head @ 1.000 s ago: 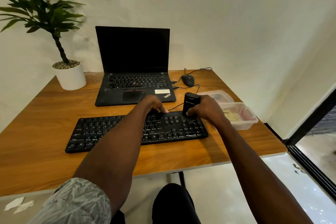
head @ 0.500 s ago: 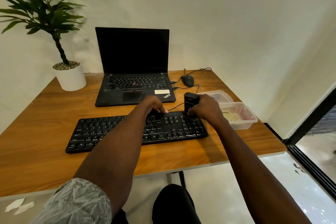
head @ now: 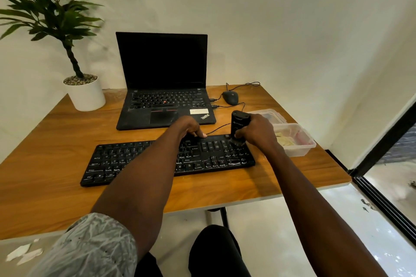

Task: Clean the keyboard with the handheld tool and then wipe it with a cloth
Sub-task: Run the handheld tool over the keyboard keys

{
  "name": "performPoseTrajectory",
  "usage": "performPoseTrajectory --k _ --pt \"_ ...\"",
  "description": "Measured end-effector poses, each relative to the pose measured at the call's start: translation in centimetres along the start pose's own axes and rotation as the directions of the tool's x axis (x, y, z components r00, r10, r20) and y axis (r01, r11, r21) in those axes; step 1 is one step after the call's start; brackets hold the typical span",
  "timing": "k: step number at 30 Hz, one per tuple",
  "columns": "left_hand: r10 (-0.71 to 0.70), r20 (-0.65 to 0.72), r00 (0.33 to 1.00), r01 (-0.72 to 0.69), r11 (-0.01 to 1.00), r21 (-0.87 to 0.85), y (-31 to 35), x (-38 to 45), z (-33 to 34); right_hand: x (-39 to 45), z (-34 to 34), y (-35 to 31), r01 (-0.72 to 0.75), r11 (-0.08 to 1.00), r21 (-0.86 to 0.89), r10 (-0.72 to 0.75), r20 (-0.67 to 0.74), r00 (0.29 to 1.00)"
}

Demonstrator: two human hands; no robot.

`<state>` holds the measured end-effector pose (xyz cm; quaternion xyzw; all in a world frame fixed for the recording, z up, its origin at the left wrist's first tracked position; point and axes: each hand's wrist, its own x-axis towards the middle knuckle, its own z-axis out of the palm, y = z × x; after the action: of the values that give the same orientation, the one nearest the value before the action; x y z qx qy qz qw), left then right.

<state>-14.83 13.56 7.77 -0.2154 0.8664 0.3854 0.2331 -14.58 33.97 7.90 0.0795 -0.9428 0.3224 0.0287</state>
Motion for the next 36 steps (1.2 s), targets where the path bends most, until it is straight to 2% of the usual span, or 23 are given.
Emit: performPoseTrajectory --k 3,4,5,8,9,12,13,17,21,22,25,26,29,30,33,34,36 --pt "0.005 -0.008 1.000 -0.005 1.000 -0.010 0.0 0.0 0.0 -0.7 0.7 -1.0 -0.012 0.991 0.134 -0.023 0.257 0.966" --pt "0.008 -0.010 1.000 -0.008 1.000 -0.014 0.0 0.0 0.0 -0.8 0.9 -1.0 -0.005 0.990 0.141 -0.035 0.277 0.960" --pt "0.009 -0.013 1.000 -0.010 1.000 -0.018 0.0 0.0 0.1 -0.6 1.1 -0.9 0.009 0.993 0.115 -0.037 0.241 0.970" --pt "0.006 -0.029 1.000 -0.007 1.000 -0.024 -0.2 0.0 0.2 -0.1 0.8 -0.5 0.024 1.000 -0.017 -0.024 0.013 1.000" --pt "0.004 -0.030 1.000 -0.005 1.000 -0.023 -0.2 0.0 0.2 0.0 0.9 -0.5 0.029 0.999 -0.035 -0.029 0.004 1.000" --pt "0.011 -0.035 0.999 -0.012 1.000 -0.016 0.0 0.0 0.1 -0.4 1.1 -1.0 0.046 0.998 0.041 -0.052 0.180 0.982" --pt "0.011 -0.036 0.999 -0.011 1.000 -0.017 0.0 0.1 0.1 -0.4 0.9 -0.9 0.040 0.998 0.049 -0.048 0.188 0.981" --pt "-0.001 -0.010 1.000 0.000 1.000 -0.024 0.0 0.0 0.1 0.1 -0.1 0.0 0.013 0.999 -0.036 -0.014 -0.014 1.000" --pt "0.009 -0.020 1.000 -0.010 1.000 -0.011 0.0 0.0 0.0 -0.4 0.5 -0.8 0.013 0.998 0.068 -0.026 0.207 0.978" --pt "0.012 -0.020 1.000 -0.012 1.000 -0.010 0.0 0.1 0.1 -0.3 0.5 -0.7 0.009 0.998 0.057 -0.020 0.194 0.981" --pt "0.012 -0.025 1.000 -0.013 1.000 -0.019 -0.1 0.2 0.2 0.3 -0.3 -0.1 0.011 0.998 -0.060 -0.010 0.016 1.000" --pt "0.015 -0.027 1.000 -0.015 1.000 -0.019 0.0 0.1 0.1 0.5 -0.4 0.0 0.009 0.997 -0.072 -0.007 0.025 1.000" --pt "0.020 -0.038 0.999 -0.021 0.999 -0.024 0.0 0.1 0.1 0.2 -0.4 -0.1 0.012 1.000 -0.027 -0.007 0.198 0.980" --pt "0.020 -0.036 0.999 -0.021 0.999 -0.024 0.0 0.1 0.0 0.2 -0.4 0.0 0.011 1.000 -0.025 -0.006 0.194 0.981" --pt "0.015 -0.027 1.000 -0.016 1.000 -0.026 -0.1 0.0 0.1 0.2 -1.0 0.3 -0.004 0.995 -0.096 0.007 0.028 1.000" --pt "0.015 -0.030 0.999 -0.016 0.999 -0.028 -0.1 0.1 0.1 0.3 -1.1 0.3 -0.008 0.995 -0.100 0.012 0.037 0.999" --pt "0.017 -0.034 0.999 -0.018 1.000 -0.024 -0.1 0.0 0.0 0.1 -1.0 0.1 -0.038 0.999 0.002 0.036 0.192 0.981"
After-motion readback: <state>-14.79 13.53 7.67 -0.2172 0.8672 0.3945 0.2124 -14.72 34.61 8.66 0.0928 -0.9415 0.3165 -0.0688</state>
